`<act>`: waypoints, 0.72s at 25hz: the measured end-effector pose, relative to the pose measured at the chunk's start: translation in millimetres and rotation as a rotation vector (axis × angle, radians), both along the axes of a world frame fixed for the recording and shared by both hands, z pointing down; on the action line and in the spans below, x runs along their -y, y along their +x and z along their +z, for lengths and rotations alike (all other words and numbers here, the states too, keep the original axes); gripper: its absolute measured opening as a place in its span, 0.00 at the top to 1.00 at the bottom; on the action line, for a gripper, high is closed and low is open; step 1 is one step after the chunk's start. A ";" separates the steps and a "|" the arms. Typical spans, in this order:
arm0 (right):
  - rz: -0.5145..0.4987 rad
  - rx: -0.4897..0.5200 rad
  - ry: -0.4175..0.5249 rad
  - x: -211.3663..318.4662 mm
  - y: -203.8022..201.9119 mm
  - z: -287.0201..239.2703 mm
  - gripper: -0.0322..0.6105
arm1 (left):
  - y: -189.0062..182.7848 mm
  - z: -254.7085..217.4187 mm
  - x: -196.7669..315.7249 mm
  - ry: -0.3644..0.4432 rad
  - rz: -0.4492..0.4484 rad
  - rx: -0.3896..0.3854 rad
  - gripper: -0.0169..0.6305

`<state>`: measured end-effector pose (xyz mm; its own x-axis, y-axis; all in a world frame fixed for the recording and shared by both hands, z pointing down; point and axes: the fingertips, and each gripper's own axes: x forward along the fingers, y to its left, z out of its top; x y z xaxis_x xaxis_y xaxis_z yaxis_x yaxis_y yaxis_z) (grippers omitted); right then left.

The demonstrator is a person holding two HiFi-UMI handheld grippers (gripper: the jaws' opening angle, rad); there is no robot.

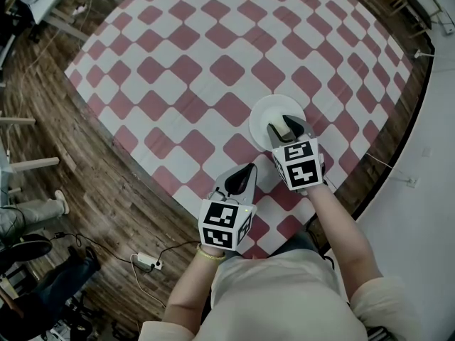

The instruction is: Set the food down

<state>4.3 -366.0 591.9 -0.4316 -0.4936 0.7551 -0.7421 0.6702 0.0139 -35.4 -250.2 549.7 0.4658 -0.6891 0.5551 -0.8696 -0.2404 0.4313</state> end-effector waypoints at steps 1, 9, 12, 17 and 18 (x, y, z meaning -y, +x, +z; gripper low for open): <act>0.002 0.001 0.002 0.2 0.1 -0.1 0.68 | -0.2 -0.4 -0.4 0.001 0.000 -0.001 0.97; 0.037 0.030 0.023 -4.7 5.0 -8.6 0.62 | -1.3 -5.5 -8.0 0.010 0.012 0.004 0.97; 0.053 0.039 0.032 -10.3 7.6 -14.1 0.62 | 0.0 -9.2 -12.0 0.017 0.023 0.005 0.97; 0.073 0.056 0.045 -20.6 10.0 -24.8 0.64 | 3.3 -16.9 -19.4 0.030 0.043 0.007 0.97; 0.077 0.060 0.047 -23.1 10.6 -26.9 0.64 | 4.2 -18.3 -21.3 0.032 0.046 0.007 0.97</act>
<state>14.8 -342.9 565.0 -0.4347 -0.5612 0.7043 -0.7917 0.6109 -0.0019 -31.2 -228.8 531.4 0.4932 -0.6846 0.5367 -0.8604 -0.2932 0.4168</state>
